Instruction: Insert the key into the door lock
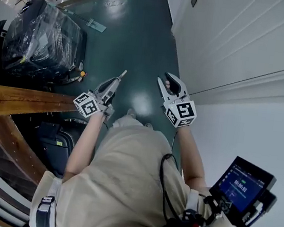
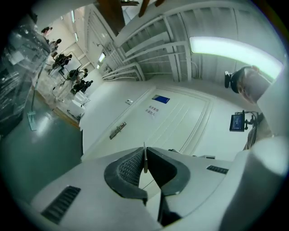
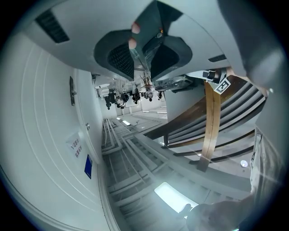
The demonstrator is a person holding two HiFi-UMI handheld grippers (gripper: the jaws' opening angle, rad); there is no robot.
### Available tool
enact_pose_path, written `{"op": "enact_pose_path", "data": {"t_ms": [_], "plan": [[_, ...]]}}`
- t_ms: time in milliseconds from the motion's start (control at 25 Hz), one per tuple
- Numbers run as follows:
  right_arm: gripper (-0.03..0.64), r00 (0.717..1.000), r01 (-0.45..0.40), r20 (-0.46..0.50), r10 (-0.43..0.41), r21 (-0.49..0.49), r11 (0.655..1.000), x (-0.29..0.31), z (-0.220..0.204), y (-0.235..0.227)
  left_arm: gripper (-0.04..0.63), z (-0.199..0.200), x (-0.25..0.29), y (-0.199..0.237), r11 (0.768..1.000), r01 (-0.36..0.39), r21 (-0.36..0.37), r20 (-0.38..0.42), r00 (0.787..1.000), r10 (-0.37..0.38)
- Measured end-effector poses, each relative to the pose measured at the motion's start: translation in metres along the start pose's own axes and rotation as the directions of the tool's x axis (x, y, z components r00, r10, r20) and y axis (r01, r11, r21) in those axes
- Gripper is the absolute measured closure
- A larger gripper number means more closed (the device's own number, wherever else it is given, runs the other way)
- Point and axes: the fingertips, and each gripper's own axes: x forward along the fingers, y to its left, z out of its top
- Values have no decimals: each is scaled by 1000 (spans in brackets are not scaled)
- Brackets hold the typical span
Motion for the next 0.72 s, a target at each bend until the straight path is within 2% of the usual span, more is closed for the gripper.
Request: {"op": "enact_pose_path", "data": {"t_ms": [160,280,560,720], "plan": [[495,1000,19,-9,-19,-6,1000,47,-14,-2,560,19,6,50,991,60,-119,29,998,-56],[495,1000,28,-11,-28,-11,1000,66,-9,-3,560,34,12,64,971,104,-215,59,994,-94],[495,998,59,-16,-60,-12,998,76,5,-9,560,49,21,70,905,178,-386,110,983,-146],[495,991,131,-12,-131,21,991,74,8,-26,560,56,23,72,860,212,-464,154,975,-157]]}}
